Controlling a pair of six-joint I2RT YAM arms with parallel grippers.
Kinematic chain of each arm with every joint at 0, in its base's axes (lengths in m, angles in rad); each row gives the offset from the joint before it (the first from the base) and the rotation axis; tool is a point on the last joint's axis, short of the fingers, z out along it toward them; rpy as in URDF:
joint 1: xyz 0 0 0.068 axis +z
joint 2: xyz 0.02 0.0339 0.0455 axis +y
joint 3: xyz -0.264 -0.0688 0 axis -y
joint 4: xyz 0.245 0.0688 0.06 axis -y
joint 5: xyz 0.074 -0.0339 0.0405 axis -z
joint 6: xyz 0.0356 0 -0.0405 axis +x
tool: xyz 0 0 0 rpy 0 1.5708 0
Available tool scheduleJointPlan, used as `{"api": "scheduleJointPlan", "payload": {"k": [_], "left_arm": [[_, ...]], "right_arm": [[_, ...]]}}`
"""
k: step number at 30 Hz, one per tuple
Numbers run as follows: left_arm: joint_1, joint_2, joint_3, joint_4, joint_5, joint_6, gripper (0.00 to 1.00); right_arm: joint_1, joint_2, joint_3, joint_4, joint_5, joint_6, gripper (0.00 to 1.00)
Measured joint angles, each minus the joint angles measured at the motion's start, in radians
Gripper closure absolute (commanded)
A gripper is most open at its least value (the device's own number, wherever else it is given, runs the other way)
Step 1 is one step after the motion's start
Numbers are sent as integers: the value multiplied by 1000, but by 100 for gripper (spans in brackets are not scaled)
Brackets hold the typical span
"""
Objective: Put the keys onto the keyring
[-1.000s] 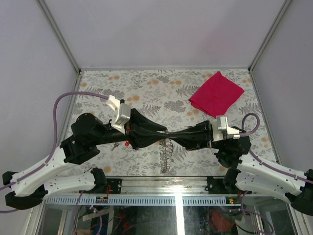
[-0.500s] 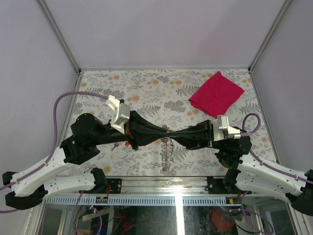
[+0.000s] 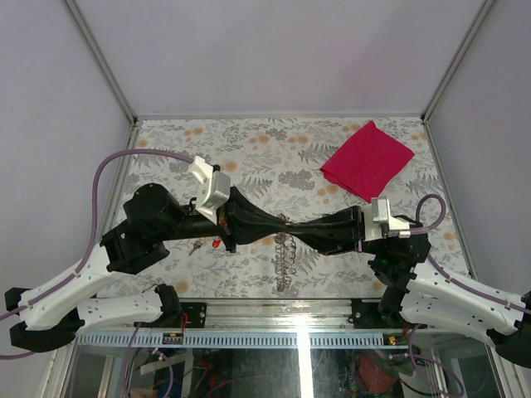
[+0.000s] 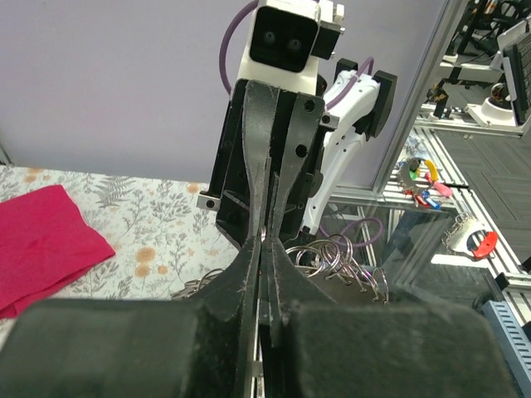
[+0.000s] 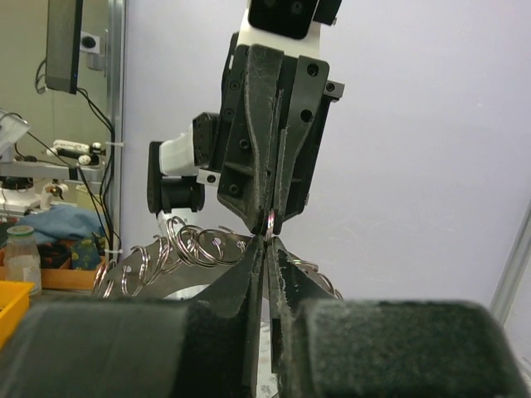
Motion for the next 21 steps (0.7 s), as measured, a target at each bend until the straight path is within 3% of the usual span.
{"api": "scheduleJointPlan", "payload": {"k": [21], "left_arm": [[0, 121, 246, -427, -1, 126, 100]], "right_arm": [[0, -56, 86, -398, -13, -180, 86]]}}
